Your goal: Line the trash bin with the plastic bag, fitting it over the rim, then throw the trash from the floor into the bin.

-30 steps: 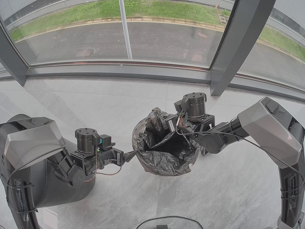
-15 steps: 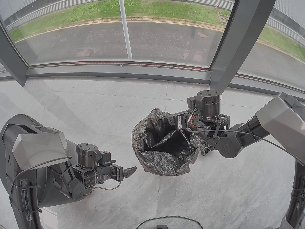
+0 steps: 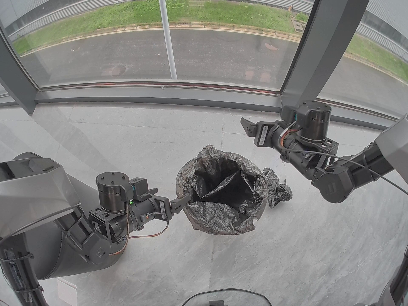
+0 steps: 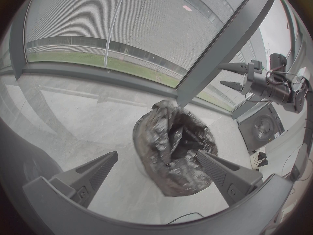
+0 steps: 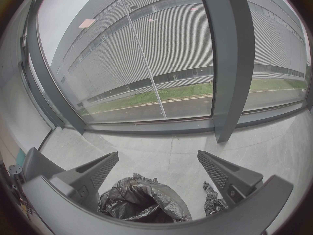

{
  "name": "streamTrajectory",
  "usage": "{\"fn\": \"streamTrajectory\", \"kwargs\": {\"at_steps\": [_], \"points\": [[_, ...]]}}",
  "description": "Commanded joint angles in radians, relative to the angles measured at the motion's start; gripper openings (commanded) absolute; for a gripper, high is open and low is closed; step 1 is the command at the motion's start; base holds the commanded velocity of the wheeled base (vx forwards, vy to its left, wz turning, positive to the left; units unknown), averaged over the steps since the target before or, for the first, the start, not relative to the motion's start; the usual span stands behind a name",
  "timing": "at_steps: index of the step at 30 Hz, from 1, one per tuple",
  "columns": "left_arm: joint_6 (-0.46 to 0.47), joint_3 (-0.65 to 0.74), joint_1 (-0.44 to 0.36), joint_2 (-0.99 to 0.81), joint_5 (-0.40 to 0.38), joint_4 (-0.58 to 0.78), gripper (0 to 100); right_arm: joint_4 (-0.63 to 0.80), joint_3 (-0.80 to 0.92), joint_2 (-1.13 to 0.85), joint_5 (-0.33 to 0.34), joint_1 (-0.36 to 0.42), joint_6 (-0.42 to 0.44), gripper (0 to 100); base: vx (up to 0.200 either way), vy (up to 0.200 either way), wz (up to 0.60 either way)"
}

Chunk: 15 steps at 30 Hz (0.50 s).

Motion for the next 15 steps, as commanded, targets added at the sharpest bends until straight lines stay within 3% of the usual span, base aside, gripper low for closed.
{"fn": "streamTrajectory", "kwargs": {"at_steps": [1, 5, 9, 10, 11, 15], "points": [[-0.031, 0.029, -0.069, -0.107, 0.018, 0.0, 100, -0.002, 0.019, -0.09, 0.036, -0.037, 0.012, 100, 0.0, 0.0, 0.0], [-0.039, 0.036, -0.116, -0.088, 0.021, 0.0, 100, -0.003, 0.02, -0.093, 0.059, -0.058, 0.013, 100, 0.0, 0.0, 0.0], [-0.03, 0.009, -0.158, 0.012, 0.09, -0.011, 100, -0.003, 0.02, -0.09, 0.061, -0.062, 0.013, 100, 0.0, 0.0, 0.0], [-0.027, -0.014, -0.178, 0.058, 0.171, -0.02, 100, -0.003, 0.02, -0.09, 0.062, -0.062, 0.013, 100, 0.0, 0.0, 0.0], [-0.028, -0.022, -0.185, 0.066, 0.186, -0.032, 100, -0.003, 0.02, -0.09, 0.064, -0.063, 0.013, 100, 0.0, 0.0, 0.0], [-0.036, -0.048, -0.213, 0.058, 0.185, -0.046, 100, -0.005, 0.02, -0.081, 0.064, -0.068, 0.013, 100, 0.0, 0.0, 0.0]]}}
